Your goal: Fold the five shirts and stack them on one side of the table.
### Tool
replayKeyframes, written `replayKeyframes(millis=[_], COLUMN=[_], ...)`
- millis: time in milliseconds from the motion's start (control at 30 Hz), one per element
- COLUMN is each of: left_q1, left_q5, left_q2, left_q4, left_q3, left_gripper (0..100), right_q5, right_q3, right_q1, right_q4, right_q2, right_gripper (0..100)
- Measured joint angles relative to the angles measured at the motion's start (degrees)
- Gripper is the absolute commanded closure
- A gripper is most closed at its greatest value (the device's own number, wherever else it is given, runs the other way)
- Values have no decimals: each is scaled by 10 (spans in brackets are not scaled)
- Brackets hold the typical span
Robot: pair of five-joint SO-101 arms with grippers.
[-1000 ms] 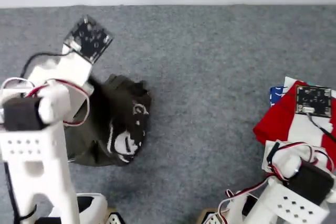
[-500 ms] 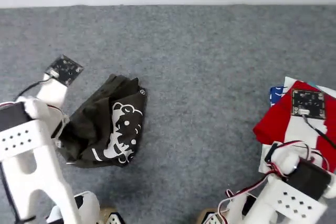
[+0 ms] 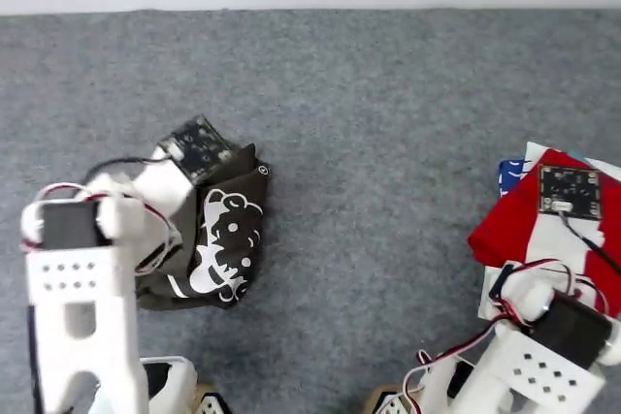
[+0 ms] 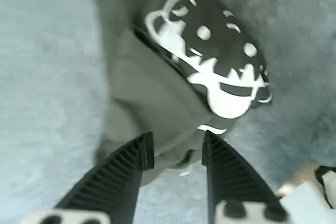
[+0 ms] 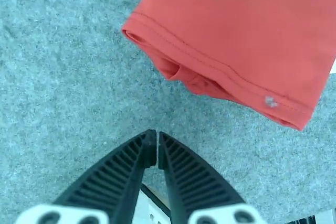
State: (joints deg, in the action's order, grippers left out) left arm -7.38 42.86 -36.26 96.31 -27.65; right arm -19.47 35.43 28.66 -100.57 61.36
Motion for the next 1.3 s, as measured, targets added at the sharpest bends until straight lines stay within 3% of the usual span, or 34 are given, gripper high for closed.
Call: replayKeyframes(millis=[167,767,933,1300], left_q1=[-5,-46,-54,-54], left_q5=[-4,-4,-4,11], left_q2=[61,254,254,254], left_q4=[-82,-206,-214,-219], left_q3=[-98,-107,-107,-152], left_gripper=[838,805,852,822], right_q5=[0,0,0,0], right_q3=[0,0,0,0], right_q1=[0,0,0,0], right_q4=[0,0,0,0], right_q2=[0,0,0,0], right_gripper=[983,983,983,983])
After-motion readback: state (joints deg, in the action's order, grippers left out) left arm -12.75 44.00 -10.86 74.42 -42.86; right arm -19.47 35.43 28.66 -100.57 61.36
